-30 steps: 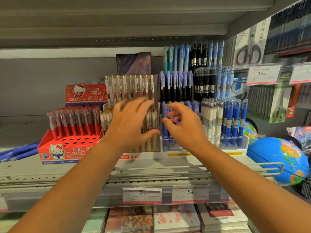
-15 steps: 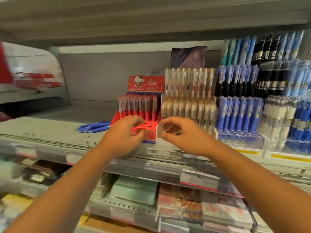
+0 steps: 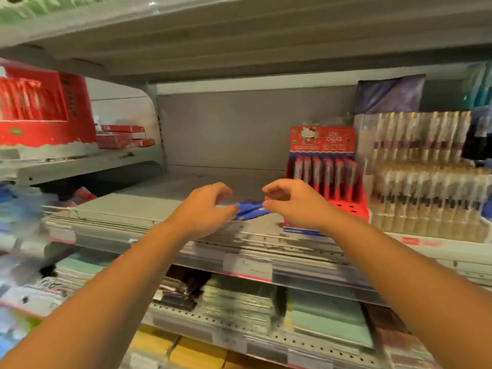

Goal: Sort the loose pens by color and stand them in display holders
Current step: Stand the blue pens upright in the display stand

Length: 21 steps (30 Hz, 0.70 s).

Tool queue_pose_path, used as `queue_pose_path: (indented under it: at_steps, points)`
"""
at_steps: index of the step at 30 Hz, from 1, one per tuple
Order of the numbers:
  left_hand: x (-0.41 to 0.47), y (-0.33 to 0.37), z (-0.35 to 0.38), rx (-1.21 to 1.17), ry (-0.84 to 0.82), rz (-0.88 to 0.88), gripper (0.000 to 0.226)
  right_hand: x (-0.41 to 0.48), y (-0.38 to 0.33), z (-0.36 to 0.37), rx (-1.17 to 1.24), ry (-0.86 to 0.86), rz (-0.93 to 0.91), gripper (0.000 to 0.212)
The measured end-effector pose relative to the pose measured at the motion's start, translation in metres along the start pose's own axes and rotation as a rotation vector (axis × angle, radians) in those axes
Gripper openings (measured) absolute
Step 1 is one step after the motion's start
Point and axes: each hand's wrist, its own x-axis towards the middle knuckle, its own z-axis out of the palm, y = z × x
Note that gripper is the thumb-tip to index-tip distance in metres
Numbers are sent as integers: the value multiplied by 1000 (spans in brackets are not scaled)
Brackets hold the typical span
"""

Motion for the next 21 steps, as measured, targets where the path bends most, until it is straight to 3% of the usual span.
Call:
queue_pose_path:
  at_steps: [5, 11, 12, 14, 17, 21]
  points:
    - [38, -31, -11, 19, -164, -113, 50, 47, -13, 33, -86, -42, 119, 33]
    - [93, -40, 14, 63, -363, -132, 31, 92, -4, 42, -559, -190, 293, 15]
    - [100, -40, 20, 71, -398, -129, 34, 97, -2, 42, -619, -224, 313, 6]
    - [114, -38, 34, 93, -452, -122, 44, 109, 1, 44, -720, -350, 329, 15]
    - [134, -34, 47, 163, -542, -112, 58, 124, 4, 43, -802, -502, 305, 11]
    - [152, -33, 48, 187, -653, -161, 91, 138, 7, 42, -817, -593, 262, 25]
